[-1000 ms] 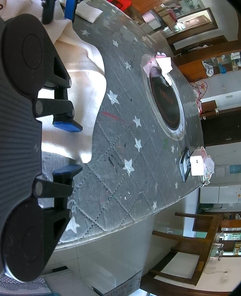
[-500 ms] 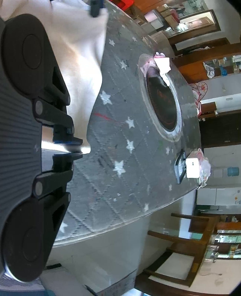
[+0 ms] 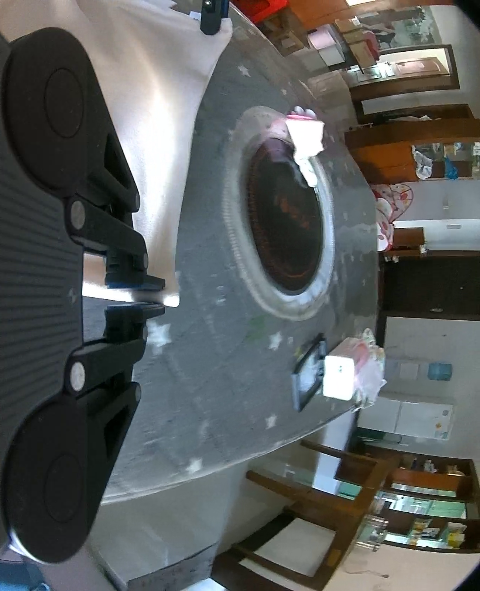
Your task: Fold clothes
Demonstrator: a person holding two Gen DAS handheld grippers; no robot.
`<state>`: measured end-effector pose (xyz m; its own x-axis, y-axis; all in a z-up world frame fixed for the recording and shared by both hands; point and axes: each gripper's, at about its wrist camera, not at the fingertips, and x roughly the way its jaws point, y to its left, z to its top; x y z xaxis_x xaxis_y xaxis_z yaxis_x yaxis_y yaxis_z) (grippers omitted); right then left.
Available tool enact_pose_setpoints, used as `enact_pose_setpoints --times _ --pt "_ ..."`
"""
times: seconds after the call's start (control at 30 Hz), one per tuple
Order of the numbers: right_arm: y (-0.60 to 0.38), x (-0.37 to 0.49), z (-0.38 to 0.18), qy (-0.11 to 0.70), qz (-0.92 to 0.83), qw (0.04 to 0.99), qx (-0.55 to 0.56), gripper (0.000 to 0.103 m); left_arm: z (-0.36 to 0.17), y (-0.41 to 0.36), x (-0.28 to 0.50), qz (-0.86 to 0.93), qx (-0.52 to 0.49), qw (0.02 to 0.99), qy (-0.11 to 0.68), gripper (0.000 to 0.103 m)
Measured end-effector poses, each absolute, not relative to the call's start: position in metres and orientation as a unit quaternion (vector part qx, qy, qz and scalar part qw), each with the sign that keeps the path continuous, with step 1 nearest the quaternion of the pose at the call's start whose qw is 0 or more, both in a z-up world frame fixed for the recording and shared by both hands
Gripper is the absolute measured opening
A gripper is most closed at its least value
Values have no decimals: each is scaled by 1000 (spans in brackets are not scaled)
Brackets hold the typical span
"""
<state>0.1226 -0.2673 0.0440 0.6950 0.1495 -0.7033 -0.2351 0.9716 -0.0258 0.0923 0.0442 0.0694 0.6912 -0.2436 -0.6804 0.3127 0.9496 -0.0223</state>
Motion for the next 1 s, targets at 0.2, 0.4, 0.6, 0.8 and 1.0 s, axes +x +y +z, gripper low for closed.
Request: enact_pose_setpoints --times 0.2,0.4,0.6,0.8,1.0 --pt "-248 153 38 369 111 920 -70 9 58 60 119 -122 32 919 372 10" --pt "-238 151 39 359 124 922 -76 18 41 70 131 -88 25 917 388 22" --pt "-225 128 45 360 178 913 -77 28 46 75 132 -52 30 926 374 25" --pt "-213 99 48 359 221 902 -89 43 53 72 121 -83 6 924 372 42" --pt "-203 84 38 356 219 896 -151 42 39 63 124 -72 25 920 385 42"
